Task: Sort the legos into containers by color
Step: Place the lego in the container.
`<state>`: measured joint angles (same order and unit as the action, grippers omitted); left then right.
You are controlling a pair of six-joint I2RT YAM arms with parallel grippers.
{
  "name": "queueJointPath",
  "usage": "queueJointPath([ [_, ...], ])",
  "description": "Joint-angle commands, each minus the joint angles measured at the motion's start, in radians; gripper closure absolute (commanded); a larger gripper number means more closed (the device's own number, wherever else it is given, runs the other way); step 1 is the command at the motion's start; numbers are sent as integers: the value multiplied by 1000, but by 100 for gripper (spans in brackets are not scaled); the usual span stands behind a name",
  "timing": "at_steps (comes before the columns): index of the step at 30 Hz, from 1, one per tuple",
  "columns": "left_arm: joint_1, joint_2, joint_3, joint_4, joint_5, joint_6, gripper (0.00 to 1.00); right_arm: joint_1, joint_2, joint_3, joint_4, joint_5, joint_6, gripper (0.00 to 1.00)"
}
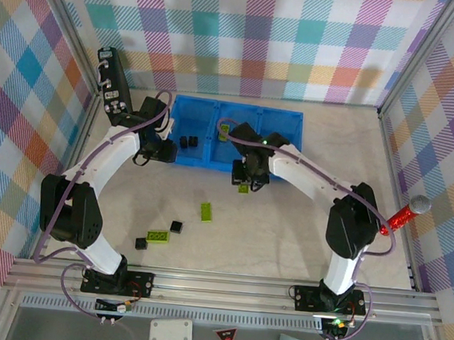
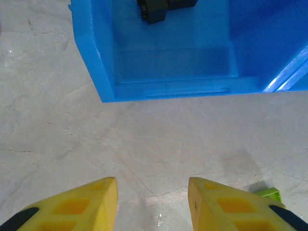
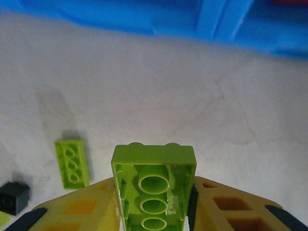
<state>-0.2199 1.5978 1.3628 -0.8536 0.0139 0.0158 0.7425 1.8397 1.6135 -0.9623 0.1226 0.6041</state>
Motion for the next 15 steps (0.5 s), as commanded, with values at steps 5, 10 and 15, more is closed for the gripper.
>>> queueJointPath([
  [5, 10, -3, -13, 11, -9, 8, 57, -65, 154, 226, -26, 7, -100, 61],
  [10, 10, 1, -11, 10, -5, 8, 57, -95, 279, 405, -30, 2, -138, 60],
  [15, 11, 8, -11, 10, -4, 9, 57, -118, 412, 596, -47, 10, -155, 61],
])
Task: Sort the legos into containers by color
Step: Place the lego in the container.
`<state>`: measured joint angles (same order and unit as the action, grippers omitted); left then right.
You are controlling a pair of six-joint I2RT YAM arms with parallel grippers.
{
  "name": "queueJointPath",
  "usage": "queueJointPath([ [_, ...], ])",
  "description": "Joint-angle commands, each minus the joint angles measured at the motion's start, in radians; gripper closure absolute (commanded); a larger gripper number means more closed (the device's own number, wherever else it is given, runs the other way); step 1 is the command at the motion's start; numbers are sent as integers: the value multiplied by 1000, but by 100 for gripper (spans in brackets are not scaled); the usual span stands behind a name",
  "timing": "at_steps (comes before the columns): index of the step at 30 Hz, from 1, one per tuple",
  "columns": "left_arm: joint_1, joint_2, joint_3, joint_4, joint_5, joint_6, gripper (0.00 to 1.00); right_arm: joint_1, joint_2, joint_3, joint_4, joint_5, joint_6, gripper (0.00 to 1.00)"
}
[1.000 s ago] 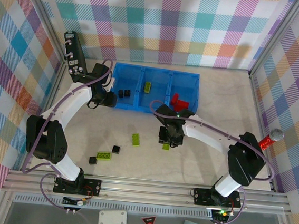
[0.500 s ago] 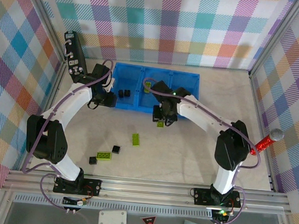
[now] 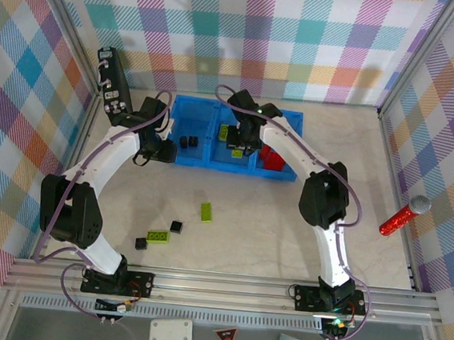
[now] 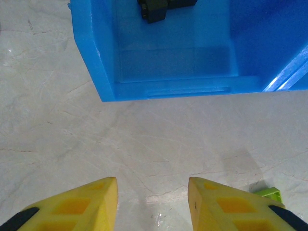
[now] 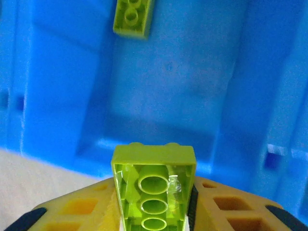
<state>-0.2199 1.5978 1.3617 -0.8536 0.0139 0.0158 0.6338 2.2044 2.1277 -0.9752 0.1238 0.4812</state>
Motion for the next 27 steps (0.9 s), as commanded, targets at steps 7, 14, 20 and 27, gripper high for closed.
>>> queueJointPath([
  [7, 11, 20, -6, 7, 1, 7, 58, -33, 194, 236, 44, 29, -27, 61],
  [14, 11, 32, -7, 8, -11, 10, 58, -47, 279, 273, 170, 90, -24, 61],
  [20, 10, 39, -5, 10, -10, 10, 58, -51, 332, 273, 270, 133, -12, 62],
  [27, 10, 37, -10, 14, -13, 10, 58, -52, 373, 277, 364, 134, -1, 62],
])
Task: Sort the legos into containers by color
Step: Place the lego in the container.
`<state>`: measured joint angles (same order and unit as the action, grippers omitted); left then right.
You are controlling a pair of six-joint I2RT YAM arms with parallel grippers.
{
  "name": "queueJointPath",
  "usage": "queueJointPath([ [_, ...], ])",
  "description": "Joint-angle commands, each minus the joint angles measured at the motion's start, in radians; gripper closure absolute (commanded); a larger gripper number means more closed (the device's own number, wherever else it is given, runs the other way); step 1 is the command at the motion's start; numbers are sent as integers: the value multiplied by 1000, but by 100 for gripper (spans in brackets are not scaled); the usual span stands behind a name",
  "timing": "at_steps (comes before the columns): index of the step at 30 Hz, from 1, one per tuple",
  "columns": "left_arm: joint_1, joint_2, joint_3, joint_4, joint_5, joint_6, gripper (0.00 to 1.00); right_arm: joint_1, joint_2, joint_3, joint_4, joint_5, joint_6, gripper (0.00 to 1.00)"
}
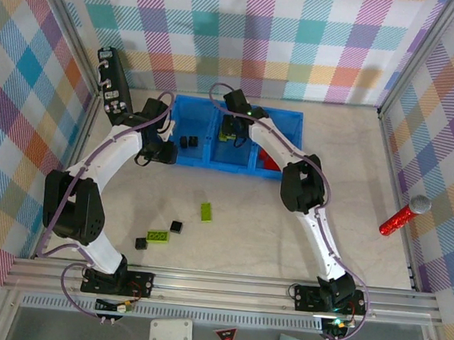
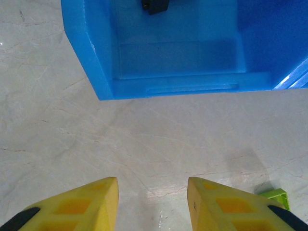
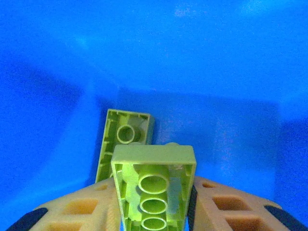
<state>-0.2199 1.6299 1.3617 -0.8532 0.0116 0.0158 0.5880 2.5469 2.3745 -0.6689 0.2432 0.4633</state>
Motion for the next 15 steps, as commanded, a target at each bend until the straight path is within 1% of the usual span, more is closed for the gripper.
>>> queueJointPath([
  [1, 10, 7, -10, 15, -10, 10, 58, -6, 35, 34, 60, 18, 21, 62],
  [7, 10, 13, -7, 11, -4, 9, 58, -6, 47, 42, 63, 30, 31, 59],
  [12, 10, 18, -4, 7, 2, 8, 59, -7, 36, 43, 49, 50, 30, 53],
  [15, 10, 18, -4, 8, 4, 8, 58, -6, 25, 43, 52, 50, 27, 51],
])
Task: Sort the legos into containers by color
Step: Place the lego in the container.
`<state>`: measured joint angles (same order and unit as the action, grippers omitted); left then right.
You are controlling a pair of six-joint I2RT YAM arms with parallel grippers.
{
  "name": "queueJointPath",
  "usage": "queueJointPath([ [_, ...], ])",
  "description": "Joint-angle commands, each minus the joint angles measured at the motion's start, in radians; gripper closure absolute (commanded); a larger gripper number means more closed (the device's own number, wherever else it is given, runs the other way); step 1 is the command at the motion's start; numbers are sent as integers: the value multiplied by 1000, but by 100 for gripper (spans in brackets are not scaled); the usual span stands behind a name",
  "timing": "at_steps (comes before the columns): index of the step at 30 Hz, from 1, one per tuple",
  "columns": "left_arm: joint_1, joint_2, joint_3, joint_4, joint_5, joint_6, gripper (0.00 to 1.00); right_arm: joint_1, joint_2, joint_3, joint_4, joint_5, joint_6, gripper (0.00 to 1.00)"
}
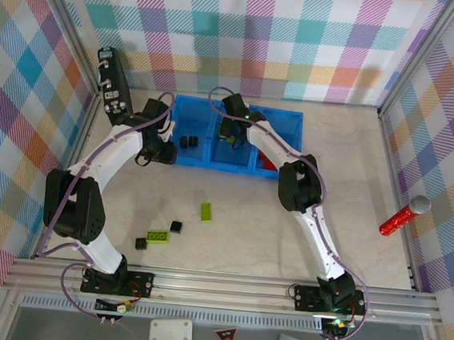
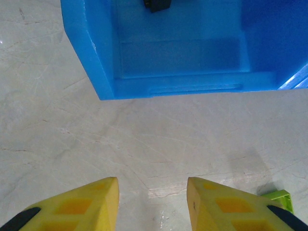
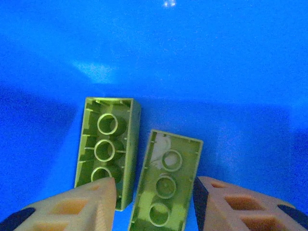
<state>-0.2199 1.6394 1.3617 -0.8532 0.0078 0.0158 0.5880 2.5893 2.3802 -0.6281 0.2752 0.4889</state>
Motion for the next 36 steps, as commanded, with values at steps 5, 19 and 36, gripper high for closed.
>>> queueJointPath([
  [5, 10, 11, -3, 6, 10, 8, 58, -5, -48, 36, 9, 15, -2, 51],
  [19, 1, 25, -1, 3, 37, -1, 58, 13, -147, 26, -119, -85, -27, 51],
  [36, -33, 59, 51, -50, 46, -31, 58, 98, -413, -241, -311, -174, 2, 51],
])
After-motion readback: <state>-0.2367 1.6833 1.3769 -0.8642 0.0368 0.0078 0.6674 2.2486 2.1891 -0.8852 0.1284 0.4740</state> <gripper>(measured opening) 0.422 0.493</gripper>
